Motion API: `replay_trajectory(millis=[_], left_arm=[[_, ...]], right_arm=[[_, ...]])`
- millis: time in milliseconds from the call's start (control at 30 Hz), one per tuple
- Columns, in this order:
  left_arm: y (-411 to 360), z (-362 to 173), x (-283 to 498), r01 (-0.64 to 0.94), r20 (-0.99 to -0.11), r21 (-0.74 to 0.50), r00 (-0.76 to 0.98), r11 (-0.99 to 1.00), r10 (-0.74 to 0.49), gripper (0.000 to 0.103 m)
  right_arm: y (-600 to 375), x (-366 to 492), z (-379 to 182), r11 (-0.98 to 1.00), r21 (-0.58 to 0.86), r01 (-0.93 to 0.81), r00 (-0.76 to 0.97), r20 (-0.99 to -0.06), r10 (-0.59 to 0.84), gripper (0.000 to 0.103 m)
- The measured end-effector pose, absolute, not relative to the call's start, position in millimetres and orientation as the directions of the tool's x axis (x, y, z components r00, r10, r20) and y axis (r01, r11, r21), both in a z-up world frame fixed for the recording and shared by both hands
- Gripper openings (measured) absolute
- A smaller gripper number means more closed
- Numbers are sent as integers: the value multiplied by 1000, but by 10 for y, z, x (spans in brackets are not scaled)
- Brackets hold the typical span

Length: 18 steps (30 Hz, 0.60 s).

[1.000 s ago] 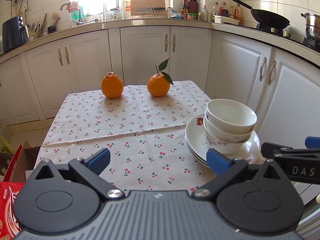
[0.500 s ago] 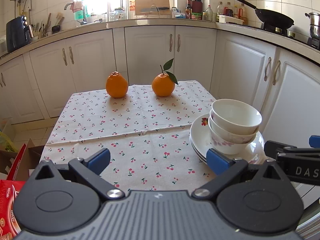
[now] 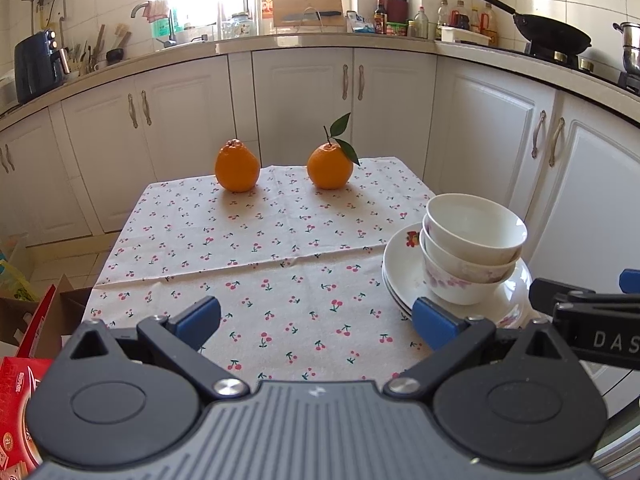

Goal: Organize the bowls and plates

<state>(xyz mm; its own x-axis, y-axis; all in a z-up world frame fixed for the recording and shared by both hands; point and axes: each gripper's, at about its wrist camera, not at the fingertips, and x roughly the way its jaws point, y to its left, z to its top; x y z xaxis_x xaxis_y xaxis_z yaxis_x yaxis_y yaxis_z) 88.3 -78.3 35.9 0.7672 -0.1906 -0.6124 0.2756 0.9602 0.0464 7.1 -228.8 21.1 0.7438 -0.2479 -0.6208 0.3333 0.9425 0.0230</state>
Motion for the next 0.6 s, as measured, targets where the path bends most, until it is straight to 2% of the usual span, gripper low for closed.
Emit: replay_trajectory(millis=[600], left_arm=[[-780, 345, 877, 264, -613, 47, 769, 964, -180, 101]], right_arm=[[-2272, 60, 213, 944, 19, 329, 751, -612, -249, 103]])
